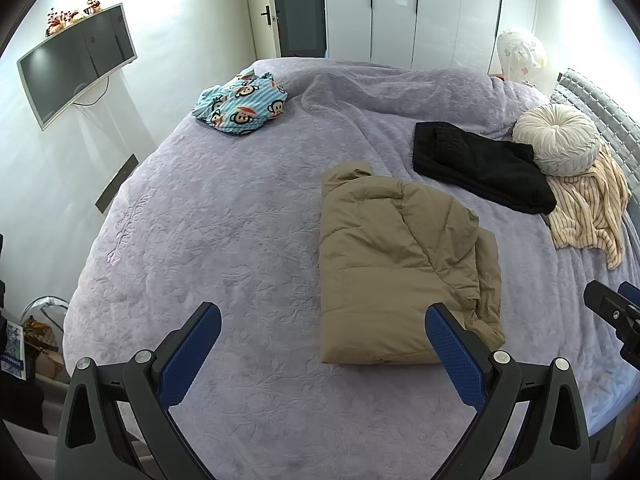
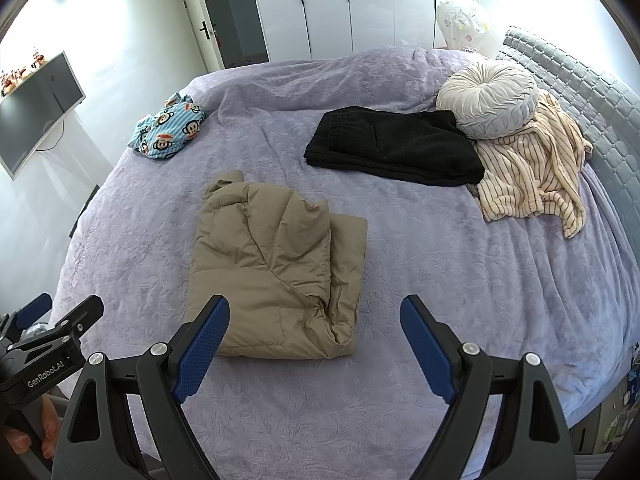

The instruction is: Fold large clothes

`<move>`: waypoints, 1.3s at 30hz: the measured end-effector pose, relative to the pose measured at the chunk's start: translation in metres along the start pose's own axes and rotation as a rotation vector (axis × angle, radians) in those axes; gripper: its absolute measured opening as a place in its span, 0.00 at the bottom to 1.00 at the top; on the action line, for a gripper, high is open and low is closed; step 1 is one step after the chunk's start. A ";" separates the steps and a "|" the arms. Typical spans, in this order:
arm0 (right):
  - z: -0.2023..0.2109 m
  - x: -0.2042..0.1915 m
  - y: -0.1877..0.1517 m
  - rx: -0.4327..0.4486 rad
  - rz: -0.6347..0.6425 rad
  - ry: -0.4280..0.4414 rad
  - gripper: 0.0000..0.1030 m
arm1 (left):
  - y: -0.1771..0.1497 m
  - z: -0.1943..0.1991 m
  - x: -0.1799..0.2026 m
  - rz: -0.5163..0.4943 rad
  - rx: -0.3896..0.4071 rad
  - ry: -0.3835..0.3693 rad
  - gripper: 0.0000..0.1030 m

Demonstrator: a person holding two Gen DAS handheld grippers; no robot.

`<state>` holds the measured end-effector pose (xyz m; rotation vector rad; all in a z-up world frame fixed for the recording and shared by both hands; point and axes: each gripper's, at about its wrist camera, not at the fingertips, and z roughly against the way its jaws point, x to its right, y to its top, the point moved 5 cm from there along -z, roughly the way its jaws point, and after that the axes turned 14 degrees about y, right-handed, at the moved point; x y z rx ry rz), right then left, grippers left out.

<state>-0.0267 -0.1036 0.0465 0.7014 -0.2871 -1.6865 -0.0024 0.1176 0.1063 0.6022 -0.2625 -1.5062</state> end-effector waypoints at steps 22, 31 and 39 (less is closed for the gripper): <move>0.000 0.001 0.000 0.000 0.000 0.003 0.87 | 0.001 0.000 0.000 -0.003 0.002 0.002 0.99; -0.001 0.000 0.001 0.001 0.001 0.006 0.87 | 0.003 0.000 0.000 -0.006 0.004 0.002 0.99; 0.000 -0.001 0.001 0.002 0.000 0.006 0.87 | 0.004 0.001 0.001 -0.006 0.005 0.004 0.99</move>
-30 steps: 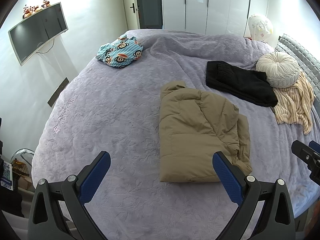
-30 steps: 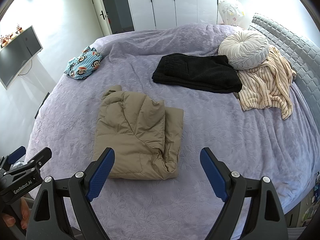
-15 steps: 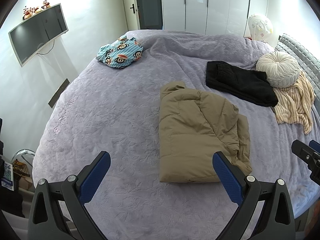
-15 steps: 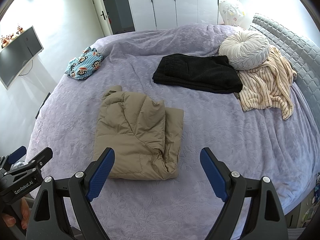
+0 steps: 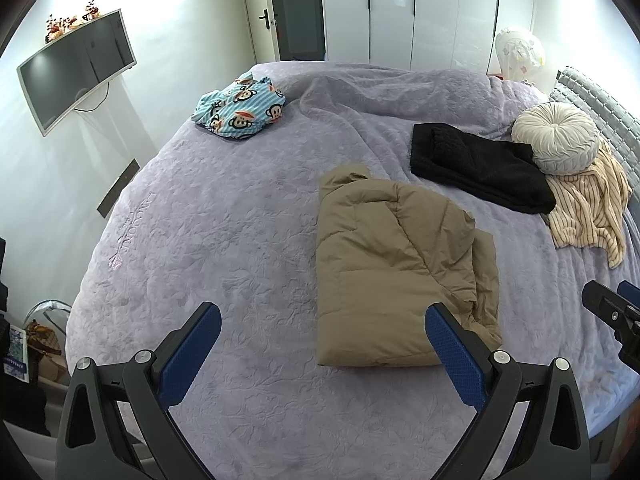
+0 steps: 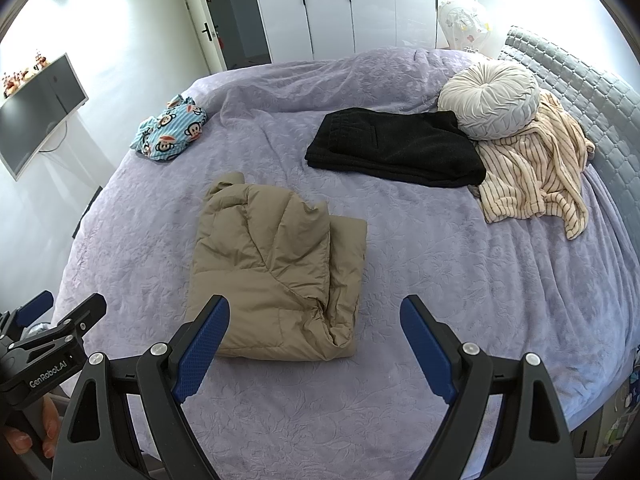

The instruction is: Fold large clothes

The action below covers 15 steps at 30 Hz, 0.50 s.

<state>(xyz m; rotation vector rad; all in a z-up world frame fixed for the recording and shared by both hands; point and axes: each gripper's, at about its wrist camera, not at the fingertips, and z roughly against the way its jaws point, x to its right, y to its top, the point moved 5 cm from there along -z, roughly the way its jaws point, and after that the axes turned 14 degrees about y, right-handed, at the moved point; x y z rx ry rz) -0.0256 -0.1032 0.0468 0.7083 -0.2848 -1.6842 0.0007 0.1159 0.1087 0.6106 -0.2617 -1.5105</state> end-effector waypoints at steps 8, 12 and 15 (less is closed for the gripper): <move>0.000 0.001 0.001 -0.001 0.000 0.003 0.87 | -0.001 0.001 0.001 0.001 0.000 0.001 0.99; 0.000 0.000 0.001 -0.001 0.001 0.002 0.87 | -0.001 0.002 0.002 0.002 0.000 0.002 0.99; 0.000 0.001 0.000 0.000 -0.001 0.002 0.87 | 0.000 0.002 0.002 0.001 0.002 0.000 0.99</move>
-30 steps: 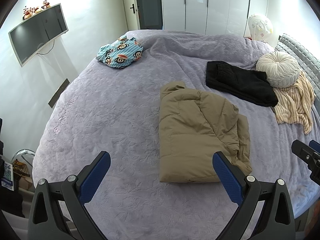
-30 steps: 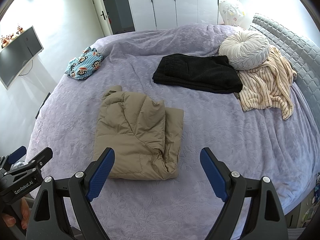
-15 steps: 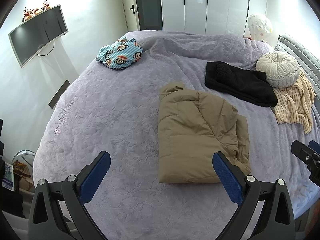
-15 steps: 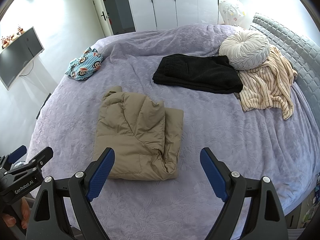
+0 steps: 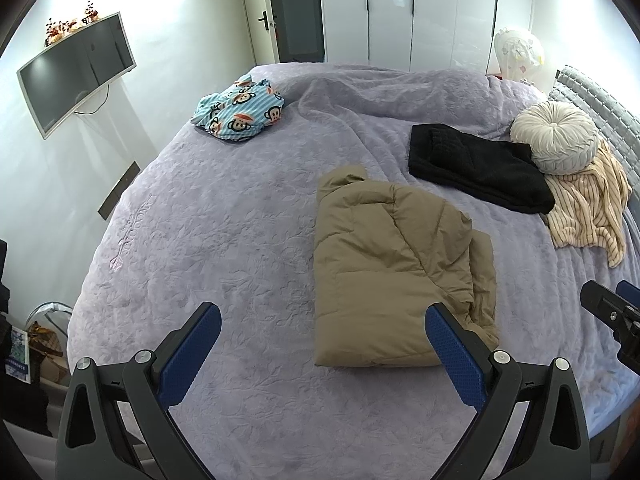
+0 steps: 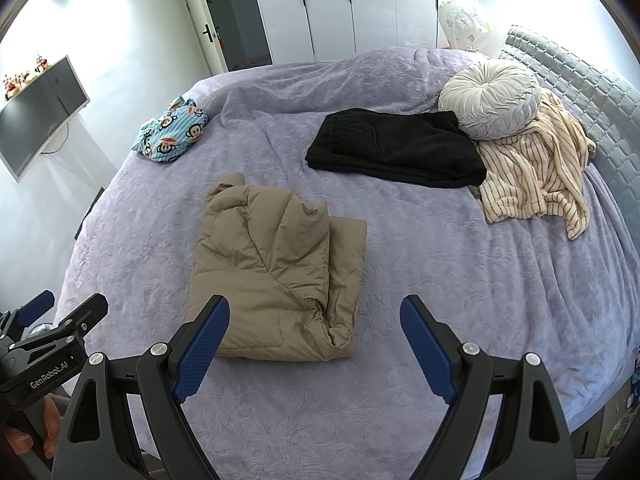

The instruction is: Fold large clothes

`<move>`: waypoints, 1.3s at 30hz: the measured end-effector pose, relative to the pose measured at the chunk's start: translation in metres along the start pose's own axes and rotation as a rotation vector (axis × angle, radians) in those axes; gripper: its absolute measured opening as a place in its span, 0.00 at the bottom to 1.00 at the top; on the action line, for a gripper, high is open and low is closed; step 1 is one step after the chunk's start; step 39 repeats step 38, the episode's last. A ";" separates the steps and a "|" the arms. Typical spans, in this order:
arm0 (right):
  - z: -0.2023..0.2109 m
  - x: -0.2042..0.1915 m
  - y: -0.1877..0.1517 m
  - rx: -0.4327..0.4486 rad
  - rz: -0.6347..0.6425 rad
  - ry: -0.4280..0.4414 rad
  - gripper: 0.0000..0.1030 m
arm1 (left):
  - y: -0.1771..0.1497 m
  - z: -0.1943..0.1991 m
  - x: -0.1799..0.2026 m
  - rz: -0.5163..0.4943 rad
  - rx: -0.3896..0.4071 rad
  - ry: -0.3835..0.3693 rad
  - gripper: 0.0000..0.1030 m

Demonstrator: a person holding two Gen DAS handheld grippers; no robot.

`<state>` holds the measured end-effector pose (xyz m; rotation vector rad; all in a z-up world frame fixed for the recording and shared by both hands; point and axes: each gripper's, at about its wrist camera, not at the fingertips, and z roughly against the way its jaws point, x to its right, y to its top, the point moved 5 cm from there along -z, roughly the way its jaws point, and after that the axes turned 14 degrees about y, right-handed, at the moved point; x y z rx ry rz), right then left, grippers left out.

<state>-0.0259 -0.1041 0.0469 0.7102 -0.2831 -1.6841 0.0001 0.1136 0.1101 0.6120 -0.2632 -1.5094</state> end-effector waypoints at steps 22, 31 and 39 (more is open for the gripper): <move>-0.001 -0.009 0.009 0.008 0.001 0.009 0.87 | 0.009 0.006 0.003 -0.005 0.012 0.004 0.99; 0.000 -0.011 0.006 0.009 -0.002 0.009 0.87 | 0.006 0.011 0.003 0.011 0.012 -0.011 0.99; 0.000 -0.011 0.005 0.009 -0.004 0.007 0.87 | 0.005 0.017 0.007 0.017 0.032 -0.014 0.99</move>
